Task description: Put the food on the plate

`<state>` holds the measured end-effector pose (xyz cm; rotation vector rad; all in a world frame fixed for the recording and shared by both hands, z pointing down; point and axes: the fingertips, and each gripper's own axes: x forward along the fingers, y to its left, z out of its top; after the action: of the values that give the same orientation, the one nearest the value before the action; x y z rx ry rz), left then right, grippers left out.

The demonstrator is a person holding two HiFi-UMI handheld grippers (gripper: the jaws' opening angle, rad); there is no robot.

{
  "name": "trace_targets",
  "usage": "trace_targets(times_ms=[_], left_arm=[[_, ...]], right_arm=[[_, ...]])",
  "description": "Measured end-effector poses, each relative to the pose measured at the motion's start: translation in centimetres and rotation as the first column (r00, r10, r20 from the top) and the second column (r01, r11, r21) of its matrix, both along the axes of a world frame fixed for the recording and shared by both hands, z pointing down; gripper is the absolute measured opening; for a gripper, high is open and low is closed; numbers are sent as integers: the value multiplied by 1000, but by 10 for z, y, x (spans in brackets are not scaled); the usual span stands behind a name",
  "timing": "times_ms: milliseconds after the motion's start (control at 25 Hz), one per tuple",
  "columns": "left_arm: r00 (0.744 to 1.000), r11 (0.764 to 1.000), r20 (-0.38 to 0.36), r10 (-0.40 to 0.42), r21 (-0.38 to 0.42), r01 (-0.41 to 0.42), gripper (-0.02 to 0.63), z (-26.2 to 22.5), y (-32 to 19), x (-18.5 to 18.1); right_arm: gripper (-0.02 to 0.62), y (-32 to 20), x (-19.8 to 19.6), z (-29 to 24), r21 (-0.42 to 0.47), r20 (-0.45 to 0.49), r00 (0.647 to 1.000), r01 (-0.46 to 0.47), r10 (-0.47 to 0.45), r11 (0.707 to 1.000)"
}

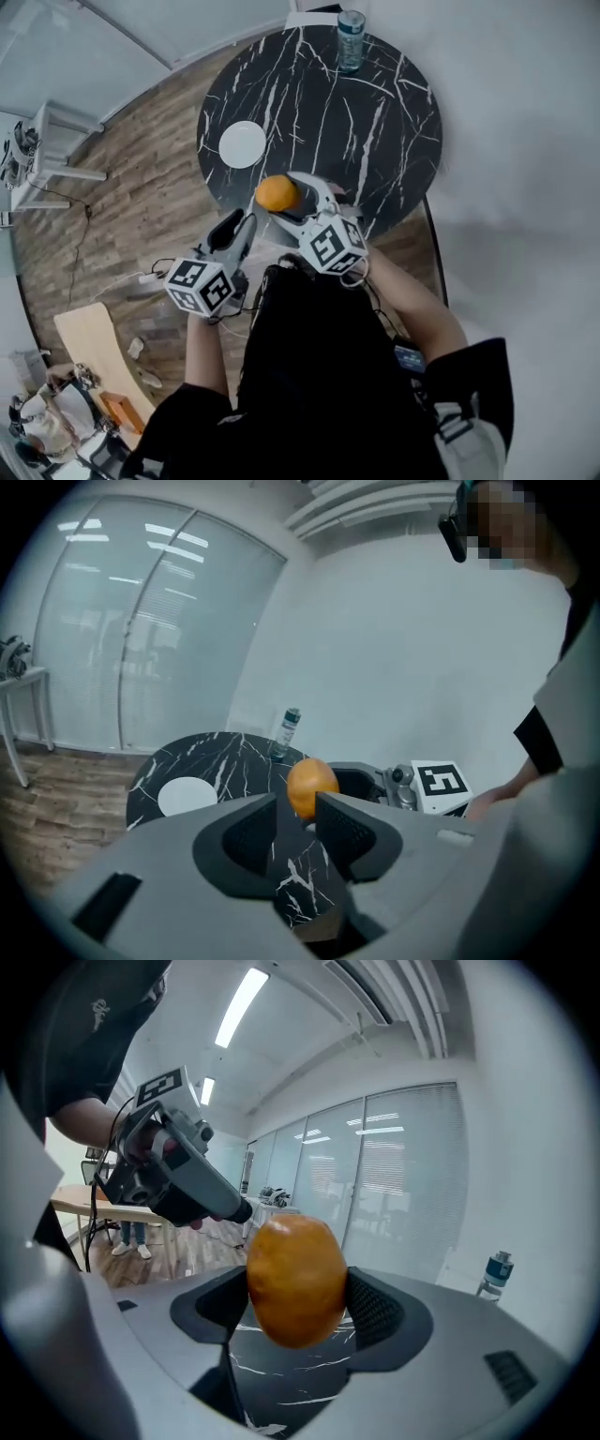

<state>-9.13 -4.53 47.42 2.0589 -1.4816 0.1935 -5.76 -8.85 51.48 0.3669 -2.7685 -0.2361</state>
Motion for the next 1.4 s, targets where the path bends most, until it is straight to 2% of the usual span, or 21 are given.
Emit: trace_targets(times_ms=[80, 160, 360, 600, 760, 840, 960, 1160, 1280, 1400], left_arm=[[998, 999, -52, 43, -14, -44, 168, 3, -12, 2], [993, 997, -93, 75, -26, -78, 219, 9, -25, 2], [971, 988, -203, 130, -56, -144, 291, 22, -52, -9], [943, 973, -273, 192, -73, -219, 291, 28, -78, -27], [937, 965, -268, 225, -75, -253, 280, 37, -88, -46], [933, 958, -262, 248, -81, -277, 247, 43, -93, -53], [918, 943, -278, 282, -95, -318, 245, 52, -100, -61], [878, 902, -296, 375, -101, -420, 244, 63, -111, -72], [856, 875, -286, 431, -100, -474, 244, 72, -120, -81], [849, 861, -268, 456, -111, -497, 244, 82, -130, -94]], right_arm=[[319, -4, -5, 3, -6, 3, 1000, -14, 14, 1000], [319, -8, -12, 7, 2, -6, 1000, -21, 21, 1000], [319, -15, -32, 16, 26, -45, 997, -63, 64, 998], [319, -26, -65, 19, 14, -63, 992, -111, 112, 994], [321, -36, -81, 27, -18, -84, 982, -170, 168, 985], [321, -40, -87, 33, -28, -101, 975, -201, 197, 979], [321, -47, -95, 42, -39, -131, 961, -249, 242, 968], [322, -56, -101, 55, -109, -143, 929, -359, 342, 927], [325, -61, -95, 60, -194, -127, 896, -442, 425, 876], [325, -61, -85, 62, -237, -118, 860, -509, 496, 827]])
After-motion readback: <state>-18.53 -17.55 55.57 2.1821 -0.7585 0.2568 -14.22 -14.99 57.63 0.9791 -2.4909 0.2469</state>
